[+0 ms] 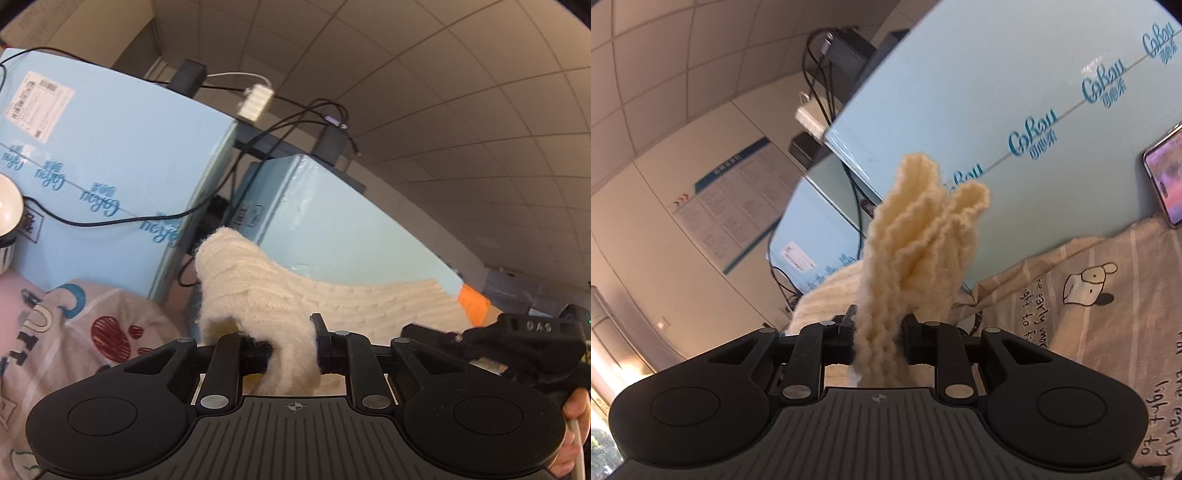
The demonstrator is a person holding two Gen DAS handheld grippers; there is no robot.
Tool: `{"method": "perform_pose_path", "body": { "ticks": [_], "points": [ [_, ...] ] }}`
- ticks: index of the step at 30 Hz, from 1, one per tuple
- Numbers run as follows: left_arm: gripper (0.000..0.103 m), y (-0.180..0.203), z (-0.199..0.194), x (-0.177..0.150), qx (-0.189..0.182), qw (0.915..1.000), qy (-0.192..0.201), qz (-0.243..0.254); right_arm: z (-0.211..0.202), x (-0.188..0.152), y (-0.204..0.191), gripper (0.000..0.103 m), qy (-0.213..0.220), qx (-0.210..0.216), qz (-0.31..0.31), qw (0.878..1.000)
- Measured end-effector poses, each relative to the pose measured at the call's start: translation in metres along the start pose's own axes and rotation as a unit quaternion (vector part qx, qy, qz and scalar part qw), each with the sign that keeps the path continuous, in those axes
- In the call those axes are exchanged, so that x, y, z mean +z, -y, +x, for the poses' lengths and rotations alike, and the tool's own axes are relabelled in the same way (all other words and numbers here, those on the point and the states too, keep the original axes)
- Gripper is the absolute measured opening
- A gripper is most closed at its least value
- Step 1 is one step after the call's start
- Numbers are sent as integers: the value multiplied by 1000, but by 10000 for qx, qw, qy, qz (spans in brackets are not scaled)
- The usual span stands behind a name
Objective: Fold clothes
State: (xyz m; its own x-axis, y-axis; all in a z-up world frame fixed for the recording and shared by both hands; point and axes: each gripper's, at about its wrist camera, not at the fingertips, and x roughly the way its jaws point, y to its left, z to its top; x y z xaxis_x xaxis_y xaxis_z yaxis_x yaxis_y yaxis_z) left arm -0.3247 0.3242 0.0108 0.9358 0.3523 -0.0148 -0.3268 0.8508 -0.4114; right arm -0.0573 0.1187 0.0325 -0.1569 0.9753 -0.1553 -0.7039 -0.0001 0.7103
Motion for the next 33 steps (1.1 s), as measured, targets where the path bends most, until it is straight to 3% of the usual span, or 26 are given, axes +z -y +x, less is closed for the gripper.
{"method": "perform_pose_path", "body": {
  "ticks": [3, 8, 16, 20, 25, 28, 30, 31, 32, 33],
  "points": [
    [14, 29, 6, -8, -250, 9994, -145, 201, -42, 6, 4, 20, 126, -14, 3, 9999],
    [14, 115, 25, -22, -665, 9928, -427, 895, -119, 19, 28, 20, 421, -372, -17, 9984],
    [14, 221, 86, -46, -1641, 9774, -801, 1069, -244, 41, 69, 20, 1364, -1294, -1, 9822],
    [15, 253, 129, -72, -2035, 9642, -1309, 1085, -291, 45, 94, 20, 1674, -1721, 5, 9708],
    [19, 271, 167, -117, -2029, 9399, -2319, 1473, -323, 37, 135, 24, 1556, -2842, 23, 9461],
    [21, 273, 165, -134, -1876, 9323, -2605, 1665, -328, 26, 156, 27, 1401, -3116, 200, 9396],
    [28, 270, 164, -133, -1818, 9323, -2712, 1555, -330, 20, 167, 34, 1336, -3146, 371, 9390],
    [41, 268, 162, -132, -1788, 9328, -2742, 1508, -330, 20, 169, 38, 1300, -3183, 422, 9381],
    [64, 266, 158, -131, -1757, 9333, -2752, 1493, -330, 20, 171, 46, 1291, -3225, 430, 9367],
    [75, 264, 151, -131, -1729, 9335, -2762, 1497, -331, 19, 171, 52, 1305, -3271, 421, 9350]
  ]
}}
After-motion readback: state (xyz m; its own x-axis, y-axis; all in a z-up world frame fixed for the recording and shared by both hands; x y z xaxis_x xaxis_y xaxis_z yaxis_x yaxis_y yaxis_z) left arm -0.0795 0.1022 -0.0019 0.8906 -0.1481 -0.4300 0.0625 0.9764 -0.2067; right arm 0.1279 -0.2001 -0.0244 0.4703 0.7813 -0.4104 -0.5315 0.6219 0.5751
